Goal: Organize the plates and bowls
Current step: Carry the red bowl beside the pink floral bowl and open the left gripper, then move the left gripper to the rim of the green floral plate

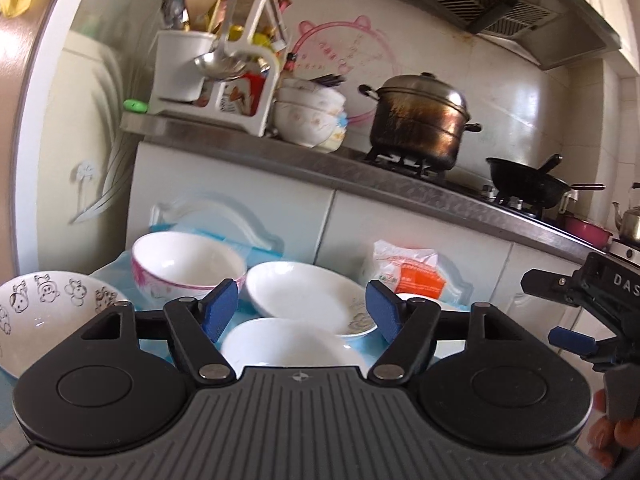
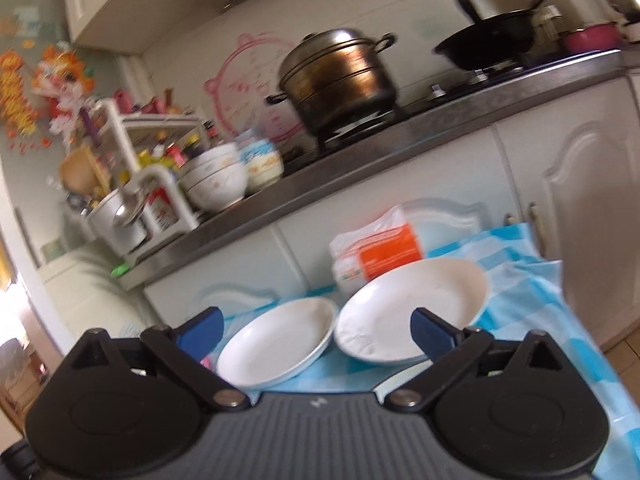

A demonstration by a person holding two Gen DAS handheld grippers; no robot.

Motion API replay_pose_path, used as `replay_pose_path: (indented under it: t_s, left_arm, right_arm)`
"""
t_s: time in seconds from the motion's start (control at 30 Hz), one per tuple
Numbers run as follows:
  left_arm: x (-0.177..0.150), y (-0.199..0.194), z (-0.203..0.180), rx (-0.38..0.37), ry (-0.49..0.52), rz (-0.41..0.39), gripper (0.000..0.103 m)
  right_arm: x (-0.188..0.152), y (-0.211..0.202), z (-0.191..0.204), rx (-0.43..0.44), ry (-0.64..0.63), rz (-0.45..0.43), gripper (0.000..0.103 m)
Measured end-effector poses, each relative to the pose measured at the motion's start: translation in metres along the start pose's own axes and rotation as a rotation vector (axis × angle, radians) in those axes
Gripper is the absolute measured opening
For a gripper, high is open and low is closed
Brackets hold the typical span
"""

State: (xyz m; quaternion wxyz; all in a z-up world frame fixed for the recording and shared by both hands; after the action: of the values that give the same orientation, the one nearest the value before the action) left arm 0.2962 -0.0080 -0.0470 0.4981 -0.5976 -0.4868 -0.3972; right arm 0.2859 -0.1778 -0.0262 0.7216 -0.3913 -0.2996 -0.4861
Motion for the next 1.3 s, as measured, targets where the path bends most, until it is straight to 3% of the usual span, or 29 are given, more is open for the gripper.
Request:
replay_pose_path:
  t_s: [0.3, 0.43, 0.57, 0.83, 1.13, 1.3]
  left_arm:
    - [-0.015, 0.003, -0.048, -0.116, 0.063, 0.042, 0.095]
    - [-0.031, 0.006, -0.071, -0.206, 0.083, 0.097, 0.098]
    - [-0.049, 0.013, -0.089, -0.243, 0.113, 0.157, 0.098]
    - [-0.080, 0.027, -0.100, -0.235, 0.121, 0.263, 0.100]
    - [-0.091, 0.042, -0.100, -0.275, 0.024, 0.331, 0.102]
    - [-0.094, 0.043, -0.102, -0.304, -0.034, 0.341, 0.102]
  right_arm:
    - [0.018, -0.010, -0.068, -0.108, 0.122, 0.008, 0.102]
    - [0.012, -0.008, -0.090, -0.112, 0.167, 0.040, 0.102]
    - [0.003, -0.006, -0.107, -0.094, 0.215, 0.090, 0.102]
    - [-0.008, -0.004, -0.111, -0.010, 0.220, 0.137, 0.102]
    - [-0.023, 0.006, -0.112, 0.023, 0.202, 0.199, 0.102]
    - [-0.030, 0.008, -0.104, 0.051, 0.129, 0.215, 0.102]
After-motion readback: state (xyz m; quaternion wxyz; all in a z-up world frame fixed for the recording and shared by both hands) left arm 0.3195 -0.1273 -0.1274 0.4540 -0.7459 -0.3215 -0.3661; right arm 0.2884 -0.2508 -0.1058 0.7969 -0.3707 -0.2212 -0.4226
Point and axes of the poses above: each gripper's, at about its wrist camera, not at the fingertips, and y roughly the way its jaws point, z to its left, x to its top, the point moved 7 cm from there along y, roughly the way its jaws point, and after that the axes turned 3 degrees about y, right-handed, at the moved point
